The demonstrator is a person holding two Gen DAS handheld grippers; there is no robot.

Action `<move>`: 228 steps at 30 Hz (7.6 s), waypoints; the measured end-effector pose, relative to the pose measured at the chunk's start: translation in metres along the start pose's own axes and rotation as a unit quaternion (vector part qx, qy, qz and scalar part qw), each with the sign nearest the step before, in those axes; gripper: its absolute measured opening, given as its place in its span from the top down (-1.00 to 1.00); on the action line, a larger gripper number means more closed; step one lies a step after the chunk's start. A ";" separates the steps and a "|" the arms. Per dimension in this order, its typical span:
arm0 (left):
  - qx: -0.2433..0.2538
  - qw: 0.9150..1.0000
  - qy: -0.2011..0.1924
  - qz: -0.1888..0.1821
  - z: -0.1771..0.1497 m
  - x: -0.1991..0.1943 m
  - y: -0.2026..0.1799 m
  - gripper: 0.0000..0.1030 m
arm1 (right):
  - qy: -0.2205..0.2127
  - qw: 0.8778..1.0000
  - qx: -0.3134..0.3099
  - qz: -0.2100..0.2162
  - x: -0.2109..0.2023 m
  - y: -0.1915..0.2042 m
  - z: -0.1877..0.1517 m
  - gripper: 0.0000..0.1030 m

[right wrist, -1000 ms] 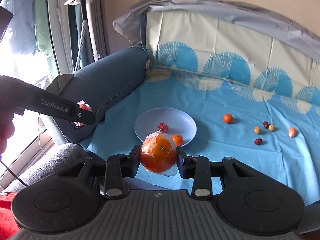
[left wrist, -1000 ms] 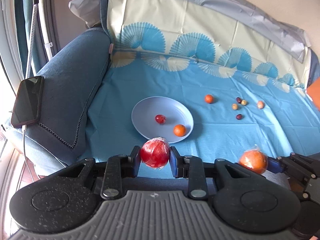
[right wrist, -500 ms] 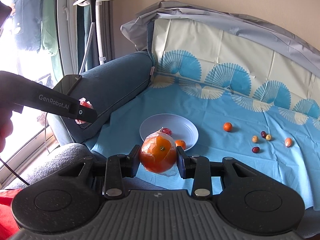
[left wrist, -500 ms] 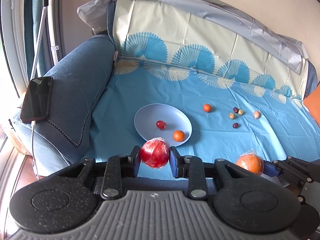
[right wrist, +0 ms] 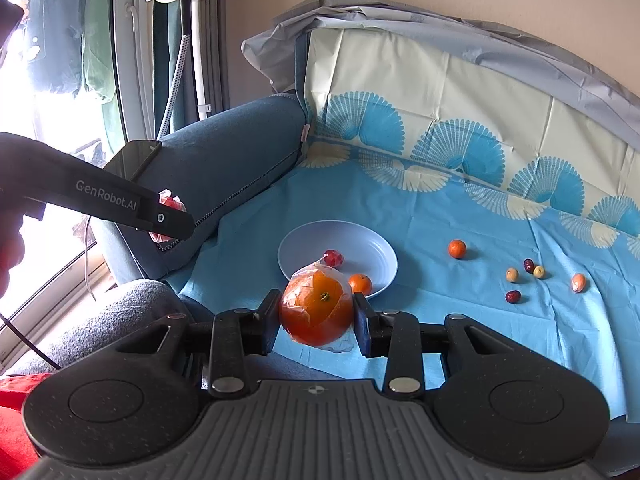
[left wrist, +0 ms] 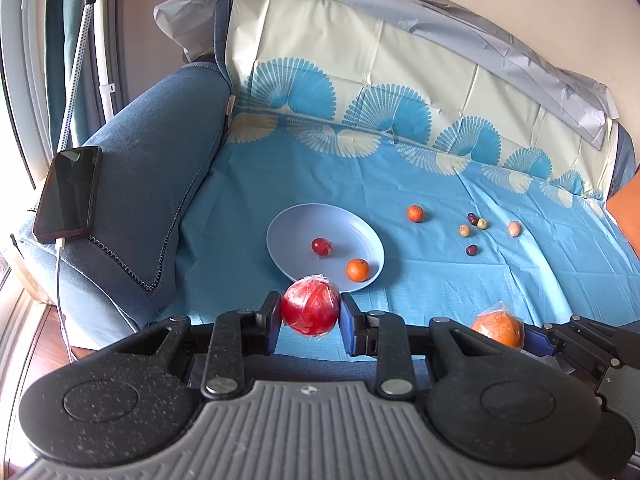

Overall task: Organize fruits
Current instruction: 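Carry both fruits over the plate and open both tools to release them, then withdraw both tools from the plate, then grasp a red date with left tool while right tool grasps a small yellow fruit, then carry both fruits over the plate and open both tools to drop them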

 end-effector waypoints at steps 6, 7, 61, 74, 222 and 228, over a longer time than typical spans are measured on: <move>-0.005 1.000 0.004 0.005 0.003 0.008 0.003 0.35 | 0.007 1.000 -0.001 0.003 0.007 -0.001 0.000 0.25; -0.005 1.000 0.004 0.007 0.004 0.009 0.004 0.35 | 0.007 1.000 0.000 0.003 0.009 -0.002 0.001 0.25; 0.037 0.984 0.172 0.016 0.080 0.317 0.004 -0.75 | 0.128 0.992 0.018 -0.014 0.305 -0.098 0.025 0.08; 0.002 0.988 0.138 0.062 0.049 0.193 0.025 -0.99 | 0.143 0.988 0.057 -0.002 0.190 -0.080 0.016 -0.80; 0.034 0.999 -0.024 -0.005 0.010 -0.018 -0.007 0.53 | -0.014 0.995 0.051 0.086 0.004 -0.015 0.022 0.50; 0.031 0.999 -0.037 -0.014 0.001 -0.033 -0.008 0.53 | -0.024 0.996 0.037 0.079 -0.012 -0.006 0.018 0.50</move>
Point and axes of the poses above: each gripper's, at about its wrist camera, not at the fingertips, and x roughly the way its jaws point, y to its left, z to its top, the point moved 3 cm from there along x, roughly the way its jaws point, and after that the axes turned 1 degree about y, right-handed, at the moved point
